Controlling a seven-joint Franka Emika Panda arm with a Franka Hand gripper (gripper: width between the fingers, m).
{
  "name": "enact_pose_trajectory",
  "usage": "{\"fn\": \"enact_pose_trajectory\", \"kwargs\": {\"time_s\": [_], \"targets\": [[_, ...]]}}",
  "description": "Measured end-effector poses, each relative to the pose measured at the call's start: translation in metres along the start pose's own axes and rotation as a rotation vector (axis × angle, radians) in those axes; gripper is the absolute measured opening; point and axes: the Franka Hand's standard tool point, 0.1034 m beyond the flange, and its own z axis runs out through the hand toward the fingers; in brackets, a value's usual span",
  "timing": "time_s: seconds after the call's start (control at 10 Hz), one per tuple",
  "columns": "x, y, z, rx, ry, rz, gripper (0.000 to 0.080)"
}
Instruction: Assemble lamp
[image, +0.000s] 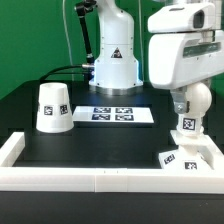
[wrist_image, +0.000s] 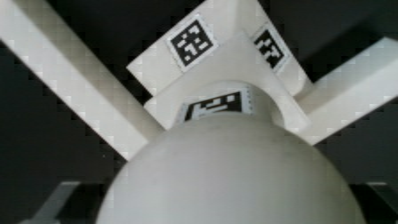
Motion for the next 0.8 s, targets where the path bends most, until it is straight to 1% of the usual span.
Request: {"fn": "enact_pose_trajectory", "kwargs": {"time_s": [0.1,0.3,0.8], "targets": [[0.0001,0.0002,-0.0003,0.001,-0.002,0.141,0.0577],[-0.0001,0.0027,-0.0013,-0.002,-0.001,0.342,0.0577],[-0.0017,0.0065,-0.0018,-0.006,0.002,0.631,0.0579]]}}
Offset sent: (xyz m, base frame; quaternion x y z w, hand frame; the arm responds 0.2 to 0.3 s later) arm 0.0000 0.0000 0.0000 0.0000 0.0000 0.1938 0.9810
